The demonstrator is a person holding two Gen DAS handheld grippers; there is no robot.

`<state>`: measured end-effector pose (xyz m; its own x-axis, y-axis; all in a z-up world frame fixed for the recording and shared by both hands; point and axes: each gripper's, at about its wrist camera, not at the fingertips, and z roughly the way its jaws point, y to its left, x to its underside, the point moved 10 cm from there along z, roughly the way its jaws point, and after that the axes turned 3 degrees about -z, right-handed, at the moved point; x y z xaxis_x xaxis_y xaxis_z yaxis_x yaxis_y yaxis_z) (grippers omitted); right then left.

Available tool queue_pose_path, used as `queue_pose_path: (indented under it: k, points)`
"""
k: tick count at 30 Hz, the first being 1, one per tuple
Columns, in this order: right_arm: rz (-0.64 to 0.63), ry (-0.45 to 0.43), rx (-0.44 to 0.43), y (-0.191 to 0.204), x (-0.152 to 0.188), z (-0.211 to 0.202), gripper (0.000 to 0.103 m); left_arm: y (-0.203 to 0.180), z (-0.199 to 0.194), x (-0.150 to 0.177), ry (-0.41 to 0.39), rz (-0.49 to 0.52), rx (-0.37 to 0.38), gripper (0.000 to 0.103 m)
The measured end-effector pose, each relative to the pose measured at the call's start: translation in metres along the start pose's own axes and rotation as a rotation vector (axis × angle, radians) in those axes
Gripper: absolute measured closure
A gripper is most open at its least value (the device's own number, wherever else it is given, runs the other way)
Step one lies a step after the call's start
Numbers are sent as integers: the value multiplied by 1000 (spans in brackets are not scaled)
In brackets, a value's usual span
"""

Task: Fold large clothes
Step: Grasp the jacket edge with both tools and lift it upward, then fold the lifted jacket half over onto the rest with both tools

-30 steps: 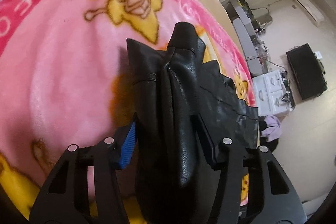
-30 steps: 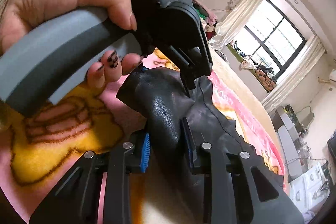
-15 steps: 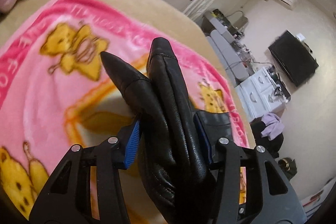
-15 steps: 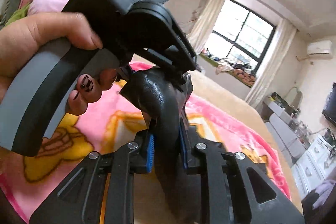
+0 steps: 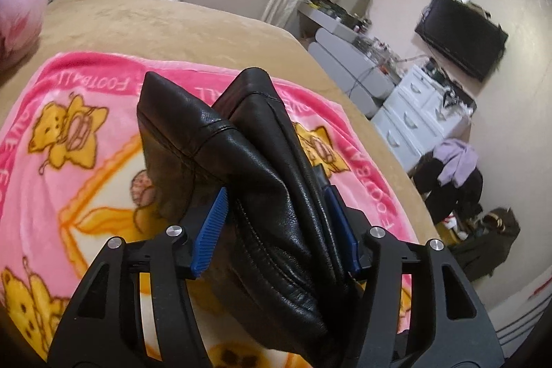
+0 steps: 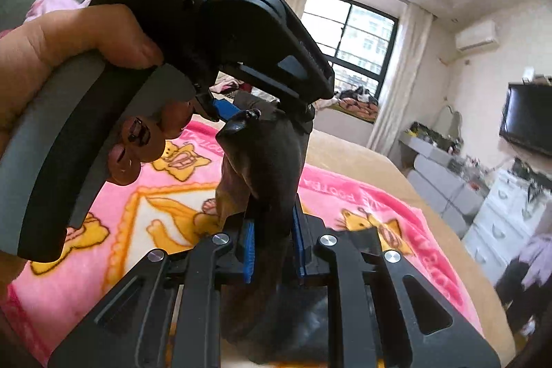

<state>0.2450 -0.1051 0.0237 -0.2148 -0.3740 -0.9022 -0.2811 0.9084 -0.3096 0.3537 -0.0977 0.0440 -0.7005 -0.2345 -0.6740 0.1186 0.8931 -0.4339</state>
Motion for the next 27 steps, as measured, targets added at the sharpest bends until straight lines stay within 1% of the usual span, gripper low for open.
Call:
queue_pose_path:
  k: [6,13,15,16,17,18,19,20,23,24,25,26,27]
  points:
    - [93,38,-15,-26,19,7,87,-25,22,9,36,36,6,54]
    - [187,87,-36,-51,42,8,87,-47,45,22,73,60,30,53]
    - [223,105,-46,-57,50,10,87,-52,53,26,90,63,39,53]
    - [261,124,-54,-57,55,8,87,-54,56,28,100,61,48,53]
    - [289,137,-59,-60,59,8,87,-56,59,31,113,54,63,51]
    - [329,156,-68,-66,65,11,87,-58,60,34,126,46,83,49]
    - [404,187,-90,-73,76,14,87,-61,61,36,138,36,111,47]
    - [453,205,-106,-80,83,16,87,-60,61,37,139,34,117,46]
    - [667,265,-192,-94,112,25,87,-47,59,38,122,42,78,41]
    - [745,274,-231,-96,121,27,87,-38,58,39,120,30,66,40]
    - [851,289,-281,-98,131,30,87,-28,58,42,121,17,52,37]
    - [913,301,-307,-98,138,31,87,-20,59,45,123,11,35,35]
    - [960,311,-324,-99,144,33,87,-5,61,51,126,8,-8,35]
